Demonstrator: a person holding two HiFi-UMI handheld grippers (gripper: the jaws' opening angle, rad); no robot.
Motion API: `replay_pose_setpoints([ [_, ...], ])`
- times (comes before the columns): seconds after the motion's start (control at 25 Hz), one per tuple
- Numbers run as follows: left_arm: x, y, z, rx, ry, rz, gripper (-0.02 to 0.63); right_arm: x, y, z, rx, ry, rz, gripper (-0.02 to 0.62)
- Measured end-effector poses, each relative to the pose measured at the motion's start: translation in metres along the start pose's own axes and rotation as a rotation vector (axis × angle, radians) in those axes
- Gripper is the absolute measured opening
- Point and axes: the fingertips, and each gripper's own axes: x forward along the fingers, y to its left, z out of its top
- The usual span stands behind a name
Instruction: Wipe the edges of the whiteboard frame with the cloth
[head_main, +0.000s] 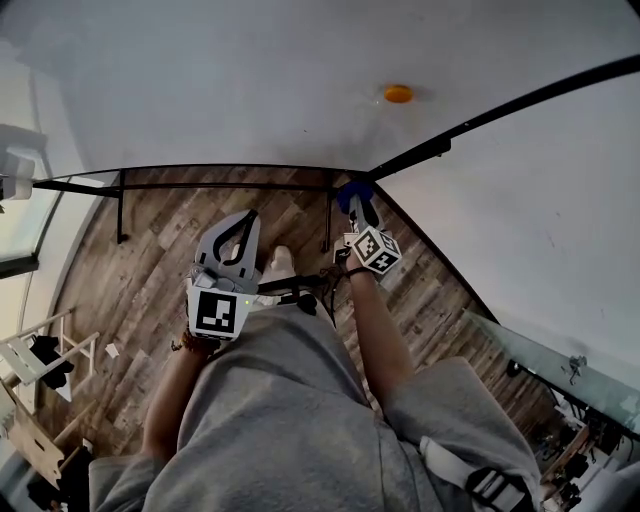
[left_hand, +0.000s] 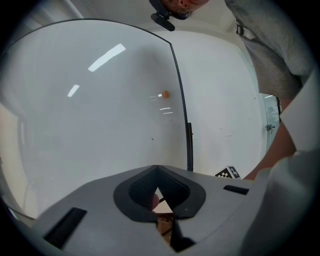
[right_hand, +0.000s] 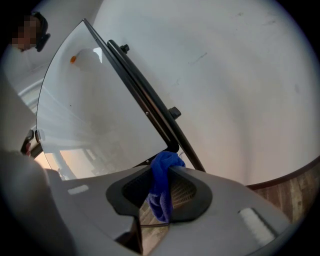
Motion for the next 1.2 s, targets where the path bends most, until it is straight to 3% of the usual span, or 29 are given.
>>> replay_pose_setpoints([
  [0.28,0.002,-0.002,-0.012,0.047,0.022,0.027,0.006,0.030,-0.017,0.001,0.083,-0.008,0.004,0.101],
  [0.44,0.005,-0.004,-0.012,0.013,0.044,0.042,0.006,0.038,-0.023,0.002,0.158,-0.030,0.018,0.101],
  [0.68,0.009,-0.003,-0.010,0.039,0.045,0.074,0.006,0.042,-0.029,0.002,0.197,-0.032,0.057,0.101],
  [1.0,0.008,-0.001,-0.021,0.002,0.081,0.073,0.006,0.047,-0.023,0.005,0.166,-0.018,0.092,0.101],
  [1.2,0.016,-0.004,-0.020,0.034,0.061,0.051,0.006,0.048,-0.022,0.004,0.164,-0.004,0.094,0.101],
])
